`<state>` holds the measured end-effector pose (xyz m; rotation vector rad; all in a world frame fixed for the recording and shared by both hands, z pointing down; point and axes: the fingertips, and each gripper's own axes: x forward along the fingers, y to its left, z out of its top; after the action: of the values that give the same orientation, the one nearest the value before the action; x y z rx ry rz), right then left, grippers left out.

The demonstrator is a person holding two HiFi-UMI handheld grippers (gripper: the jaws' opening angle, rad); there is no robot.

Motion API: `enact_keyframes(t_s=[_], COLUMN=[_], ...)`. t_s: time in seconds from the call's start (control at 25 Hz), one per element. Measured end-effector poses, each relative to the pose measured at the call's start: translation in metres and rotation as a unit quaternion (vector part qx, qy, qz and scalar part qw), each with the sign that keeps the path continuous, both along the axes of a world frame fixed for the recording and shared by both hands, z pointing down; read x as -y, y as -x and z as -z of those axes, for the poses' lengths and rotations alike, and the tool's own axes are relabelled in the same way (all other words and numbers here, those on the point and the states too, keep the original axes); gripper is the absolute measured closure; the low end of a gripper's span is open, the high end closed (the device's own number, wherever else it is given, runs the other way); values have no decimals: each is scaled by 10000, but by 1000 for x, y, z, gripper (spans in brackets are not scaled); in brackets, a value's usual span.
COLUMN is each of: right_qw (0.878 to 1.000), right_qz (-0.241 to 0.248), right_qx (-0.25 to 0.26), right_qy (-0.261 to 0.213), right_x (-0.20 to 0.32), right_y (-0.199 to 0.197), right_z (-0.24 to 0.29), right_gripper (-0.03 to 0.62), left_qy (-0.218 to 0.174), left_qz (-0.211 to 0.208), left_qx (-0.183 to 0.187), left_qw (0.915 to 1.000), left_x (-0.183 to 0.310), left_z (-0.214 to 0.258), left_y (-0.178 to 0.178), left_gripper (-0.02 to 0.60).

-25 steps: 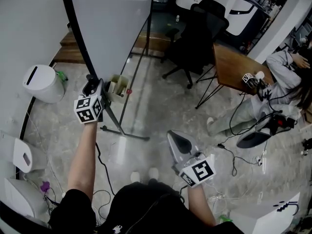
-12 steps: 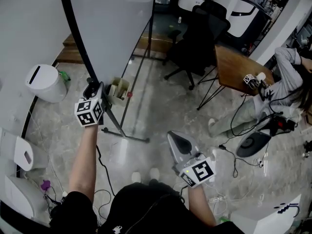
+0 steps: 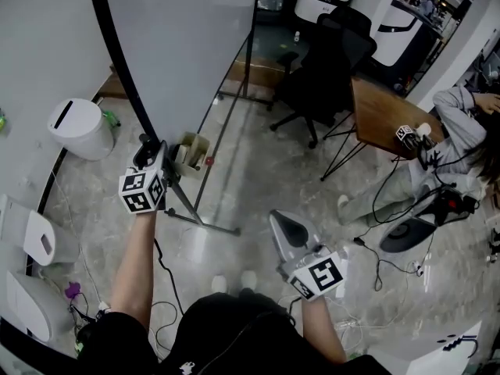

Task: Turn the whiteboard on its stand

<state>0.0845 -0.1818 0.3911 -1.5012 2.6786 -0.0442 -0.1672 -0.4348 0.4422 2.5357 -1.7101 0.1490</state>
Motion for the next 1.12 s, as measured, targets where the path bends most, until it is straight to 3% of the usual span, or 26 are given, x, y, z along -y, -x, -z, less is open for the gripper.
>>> enact_keyframes(t_s=[0.72, 1.12], right_qw=[9994, 9990], right_qz=[350, 453], right_qx=[-24, -25], right_qy=[-45, -45], right_x=[-3, 9], right_y=[16, 30], right_z=[3, 2], right_gripper=[586, 586], left_qy=[29, -8], left_qz=[168, 130], left_qx=[35, 51], left_qw=[9998, 9999], left_x=[-73, -81], left_z=[-1, -1], left_y=[42, 49], left_gripper=[391, 390])
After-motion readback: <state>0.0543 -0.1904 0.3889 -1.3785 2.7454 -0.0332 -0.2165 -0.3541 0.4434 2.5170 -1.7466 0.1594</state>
